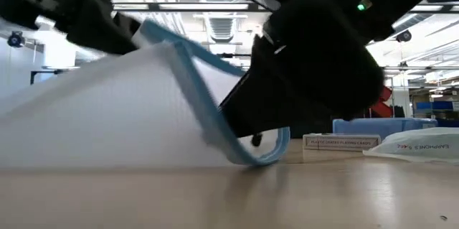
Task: Unpack backpack
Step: Remove the blue charger adapter from the blue zip bag
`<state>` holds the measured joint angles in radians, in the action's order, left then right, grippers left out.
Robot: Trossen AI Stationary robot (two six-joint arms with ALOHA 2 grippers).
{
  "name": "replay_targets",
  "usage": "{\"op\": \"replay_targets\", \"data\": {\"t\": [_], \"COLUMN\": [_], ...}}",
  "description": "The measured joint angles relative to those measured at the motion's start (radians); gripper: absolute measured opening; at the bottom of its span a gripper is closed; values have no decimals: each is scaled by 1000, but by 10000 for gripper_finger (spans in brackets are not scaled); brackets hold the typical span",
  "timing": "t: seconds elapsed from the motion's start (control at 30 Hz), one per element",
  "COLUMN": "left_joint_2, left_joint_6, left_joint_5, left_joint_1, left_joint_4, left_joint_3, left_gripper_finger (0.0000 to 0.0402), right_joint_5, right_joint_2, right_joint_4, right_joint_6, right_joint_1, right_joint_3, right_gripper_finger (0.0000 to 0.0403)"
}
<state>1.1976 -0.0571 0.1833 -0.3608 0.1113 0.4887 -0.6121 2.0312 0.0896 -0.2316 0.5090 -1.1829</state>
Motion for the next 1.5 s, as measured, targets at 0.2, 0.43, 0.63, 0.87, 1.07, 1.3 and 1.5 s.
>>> {"op": "replay_targets", "data": {"t": [0.2, 0.43, 0.63, 0.87, 1.07, 1.3, 1.5], "left_joint_2": [11, 79, 159, 246, 256, 140, -18], "left_joint_6": [-72, -84, -92, -92, -92, -91, -91], "left_joint_5": [14, 16, 14, -18, -18, -8, 43], "left_joint_1": [0, 0, 0, 0, 0, 2, 2], "left_joint_4": [39, 197, 247, 339, 340, 236, 59], "left_joint_3": [-81, -150, -159, -157, -157, -157, -156], "left_gripper_finger": [0, 0, 0, 0, 0, 0, 0], "right_joint_5": [-20, -42, -81, -102, -100, -57, -30], "right_joint_2": [0, 59, 143, 177, 175, 134, 29], "right_joint_4": [100, 173, 182, 186, 183, 135, -38], "right_joint_6": [-120, -212, -280, -269, -238, -163, -162], "right_joint_1": [-42, -72, -91, -125, -125, -86, -41], "right_joint_3": [11, 10, -33, -72, -72, -69, -62], "right_gripper_finger": [389, 389, 389, 311, 165, 168, 168]}}
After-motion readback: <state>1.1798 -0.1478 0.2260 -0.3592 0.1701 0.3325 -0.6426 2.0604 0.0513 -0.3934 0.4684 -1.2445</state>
